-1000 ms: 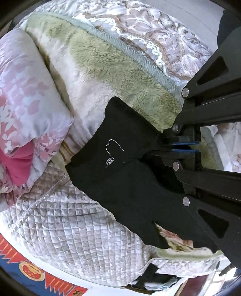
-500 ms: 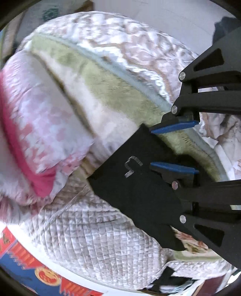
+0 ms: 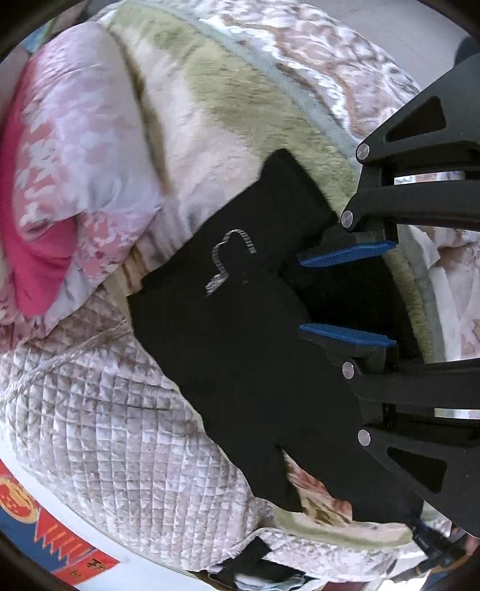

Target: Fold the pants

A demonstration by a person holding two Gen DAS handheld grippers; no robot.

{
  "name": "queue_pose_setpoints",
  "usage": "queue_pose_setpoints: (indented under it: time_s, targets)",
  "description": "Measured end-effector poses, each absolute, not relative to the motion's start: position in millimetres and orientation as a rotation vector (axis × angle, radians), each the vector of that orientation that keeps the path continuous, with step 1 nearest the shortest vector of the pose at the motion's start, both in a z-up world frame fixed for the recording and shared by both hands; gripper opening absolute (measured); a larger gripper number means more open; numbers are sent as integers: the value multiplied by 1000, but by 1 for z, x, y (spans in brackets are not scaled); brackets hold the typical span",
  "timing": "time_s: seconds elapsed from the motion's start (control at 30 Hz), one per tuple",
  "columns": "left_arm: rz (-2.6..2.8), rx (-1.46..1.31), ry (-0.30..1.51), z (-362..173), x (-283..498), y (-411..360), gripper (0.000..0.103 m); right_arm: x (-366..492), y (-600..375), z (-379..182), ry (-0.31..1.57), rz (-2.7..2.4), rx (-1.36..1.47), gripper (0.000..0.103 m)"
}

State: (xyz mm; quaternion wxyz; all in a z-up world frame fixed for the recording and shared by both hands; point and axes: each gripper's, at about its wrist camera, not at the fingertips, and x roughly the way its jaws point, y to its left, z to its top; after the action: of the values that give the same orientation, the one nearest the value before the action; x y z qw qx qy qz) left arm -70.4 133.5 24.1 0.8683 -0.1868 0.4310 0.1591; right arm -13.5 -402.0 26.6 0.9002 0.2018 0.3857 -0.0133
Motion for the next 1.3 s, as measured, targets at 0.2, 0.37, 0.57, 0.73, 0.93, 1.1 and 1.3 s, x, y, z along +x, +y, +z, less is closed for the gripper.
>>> queue_pose_setpoints:
  time_s: [0.2, 0.37, 0.57, 0.73, 0.93, 1.1, 1.3]
  targets:
    - [171, -310, 877, 45, -25, 104, 33, 24, -377, 42, 775, 77, 304, 33]
    - [55, -233, 881, 44, 18, 78, 35, 52, -386, 24, 829, -14, 233, 33]
    - [128, -246, 955, 8, 25, 89, 35, 40, -426, 14, 807, -204, 293, 33]
    - [189, -223, 873, 26, 19, 92, 35, 41, -393, 28, 724, -40, 241, 33]
    - [287, -265, 930, 10, 28, 127, 37, 59, -348, 5, 835, 84, 145, 33]
    - [260, -260, 893, 18, 28, 118, 37, 57, -348, 4, 825, 101, 165, 40]
    - [156, -192, 832, 36, 11, 85, 40, 46, -332, 9, 819, 150, 134, 48]
